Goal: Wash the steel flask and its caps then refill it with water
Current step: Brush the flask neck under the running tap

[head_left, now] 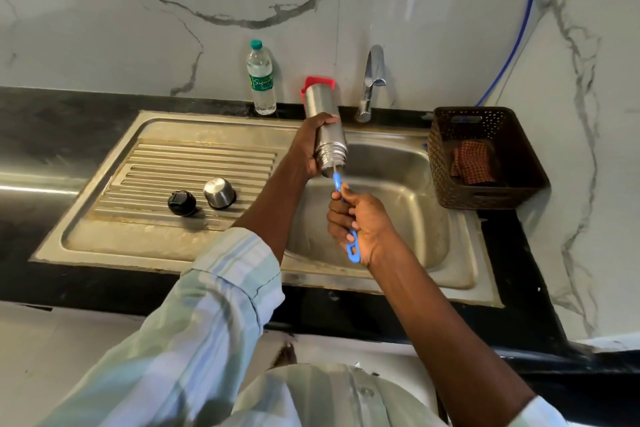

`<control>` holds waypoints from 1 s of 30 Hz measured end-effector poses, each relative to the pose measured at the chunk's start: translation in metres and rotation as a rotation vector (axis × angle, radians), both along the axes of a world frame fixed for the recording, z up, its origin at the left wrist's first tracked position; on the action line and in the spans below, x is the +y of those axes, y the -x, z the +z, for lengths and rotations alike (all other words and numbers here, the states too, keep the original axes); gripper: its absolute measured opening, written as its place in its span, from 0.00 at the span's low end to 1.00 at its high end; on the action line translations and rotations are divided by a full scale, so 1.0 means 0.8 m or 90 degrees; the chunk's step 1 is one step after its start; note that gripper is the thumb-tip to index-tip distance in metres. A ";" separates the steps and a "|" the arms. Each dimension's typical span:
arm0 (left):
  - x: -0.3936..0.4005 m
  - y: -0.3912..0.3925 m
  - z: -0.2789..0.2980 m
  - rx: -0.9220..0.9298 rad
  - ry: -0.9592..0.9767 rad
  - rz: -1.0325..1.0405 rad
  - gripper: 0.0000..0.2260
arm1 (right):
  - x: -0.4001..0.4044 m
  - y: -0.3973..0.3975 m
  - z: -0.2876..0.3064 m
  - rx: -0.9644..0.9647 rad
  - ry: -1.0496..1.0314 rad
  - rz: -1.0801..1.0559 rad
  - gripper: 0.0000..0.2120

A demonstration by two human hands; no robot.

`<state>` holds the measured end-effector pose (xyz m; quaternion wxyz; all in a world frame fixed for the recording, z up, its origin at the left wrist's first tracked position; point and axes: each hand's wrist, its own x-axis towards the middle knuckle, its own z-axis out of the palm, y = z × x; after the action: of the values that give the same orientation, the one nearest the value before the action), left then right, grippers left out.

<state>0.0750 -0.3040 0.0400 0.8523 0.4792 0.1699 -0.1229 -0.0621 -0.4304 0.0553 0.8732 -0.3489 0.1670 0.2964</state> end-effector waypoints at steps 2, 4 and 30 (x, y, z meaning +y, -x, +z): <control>0.011 -0.010 0.003 -0.009 0.026 0.047 0.20 | -0.002 0.016 0.009 -0.003 -0.033 0.018 0.14; 0.019 -0.018 0.003 -0.020 0.060 0.090 0.21 | -0.003 0.026 0.015 -0.006 -0.057 0.024 0.14; 0.022 -0.003 0.002 -0.088 0.185 0.041 0.14 | 0.012 0.015 0.021 0.007 -0.081 0.021 0.14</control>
<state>0.0771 -0.2865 0.0413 0.9259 0.3523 0.1067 -0.0853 -0.0744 -0.4212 0.0722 0.8877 -0.2935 0.1470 0.3229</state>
